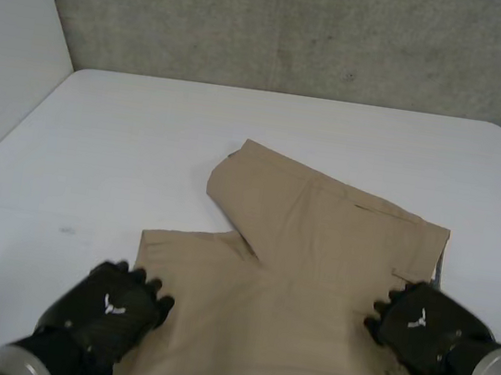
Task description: Fold the shorts.
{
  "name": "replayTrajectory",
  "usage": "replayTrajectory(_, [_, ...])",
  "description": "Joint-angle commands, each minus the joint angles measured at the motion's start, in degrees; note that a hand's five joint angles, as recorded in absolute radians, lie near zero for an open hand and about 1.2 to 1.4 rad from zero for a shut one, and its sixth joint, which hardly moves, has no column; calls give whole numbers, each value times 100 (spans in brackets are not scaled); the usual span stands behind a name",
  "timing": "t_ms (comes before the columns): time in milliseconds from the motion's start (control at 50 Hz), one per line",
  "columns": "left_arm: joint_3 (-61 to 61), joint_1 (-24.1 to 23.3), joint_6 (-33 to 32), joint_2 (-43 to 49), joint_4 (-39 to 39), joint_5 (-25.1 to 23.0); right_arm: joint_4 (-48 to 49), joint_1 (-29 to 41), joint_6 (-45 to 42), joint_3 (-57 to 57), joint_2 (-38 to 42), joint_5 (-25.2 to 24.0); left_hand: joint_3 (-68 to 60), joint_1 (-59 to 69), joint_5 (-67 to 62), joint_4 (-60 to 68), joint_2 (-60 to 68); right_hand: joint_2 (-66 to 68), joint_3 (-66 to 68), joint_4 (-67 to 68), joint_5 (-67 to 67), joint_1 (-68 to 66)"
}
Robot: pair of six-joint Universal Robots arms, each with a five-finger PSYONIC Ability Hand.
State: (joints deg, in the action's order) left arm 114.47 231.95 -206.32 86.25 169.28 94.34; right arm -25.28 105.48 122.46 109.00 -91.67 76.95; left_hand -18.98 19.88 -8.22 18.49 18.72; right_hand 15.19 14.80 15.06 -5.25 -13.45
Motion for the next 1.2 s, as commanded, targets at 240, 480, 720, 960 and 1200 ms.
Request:
replayTrajectory(240, [-2505,895,-5,2278,1819,-380,1314,-10,893,-344,-44,-233,-383,294,-459,433,409,-427,-388,-413,432,252])
replayTrajectory(480, [-5239,1625,468,4811,801,-1442,1578,42,946,-274,448,-224,-1242,1152,-1318,1291,1268,-410,-371,-396,415,236])
replayTrajectory(720, [-6805,1924,1945,5841,-18,-2480,1745,42,1122,-248,685,-215,-1697,1607,-1773,1747,1723,-376,-338,-363,382,202])
replayTrajectory(960, [-7668,2012,2148,6492,-475,-2666,1833,-1,1148,-186,694,-206,-1612,1523,-1689,1662,1639,-292,-253,-279,298,118])
replayTrajectory(1200, [-7967,2012,2139,6651,-475,-2139,1921,-19,1148,-169,694,-198,-1613,1523,-1689,1662,1639,-292,-253,-279,298,118])
